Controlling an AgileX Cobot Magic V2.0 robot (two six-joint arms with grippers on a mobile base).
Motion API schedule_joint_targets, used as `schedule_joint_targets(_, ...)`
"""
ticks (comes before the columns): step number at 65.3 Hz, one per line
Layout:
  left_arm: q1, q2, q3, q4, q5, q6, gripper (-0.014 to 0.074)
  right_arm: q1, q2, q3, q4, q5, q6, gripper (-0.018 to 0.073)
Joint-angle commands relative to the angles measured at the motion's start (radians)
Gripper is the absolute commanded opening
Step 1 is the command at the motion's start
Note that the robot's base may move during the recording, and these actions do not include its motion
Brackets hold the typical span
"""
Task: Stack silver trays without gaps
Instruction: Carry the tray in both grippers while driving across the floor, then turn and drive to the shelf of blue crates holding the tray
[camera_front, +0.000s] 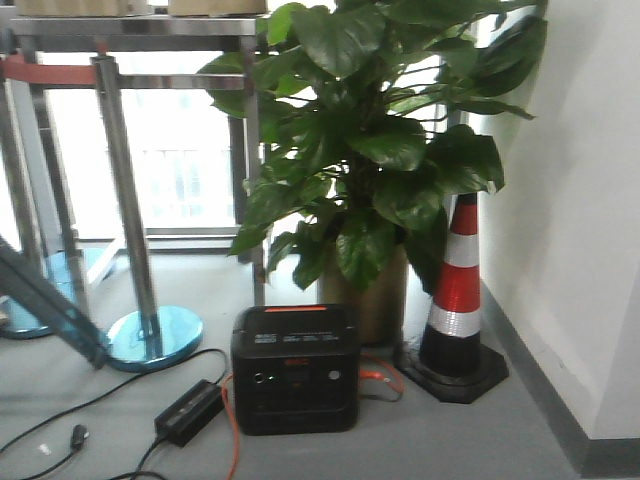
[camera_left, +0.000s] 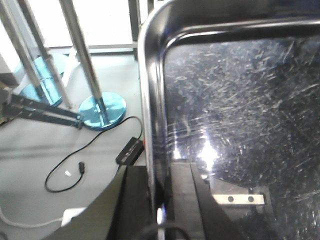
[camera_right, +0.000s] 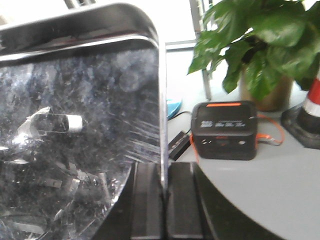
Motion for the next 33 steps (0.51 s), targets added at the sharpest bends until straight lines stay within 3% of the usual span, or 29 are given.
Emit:
schedule_joint_targets(1, -0.013, 0.011, -0.001, -0.019, -0.069, 0.023, -0.0016, 0.011, -0.007, -0.011, 0.028, -0.154, -0.003, -0.0078)
schedule_joint_targets(33, -0.013, 0.011, -0.001, -0.019, -0.069, 0.023, -0.0016, 0.011, -0.007, -0.011, 0.028, -0.154, -0.003, -0.0078)
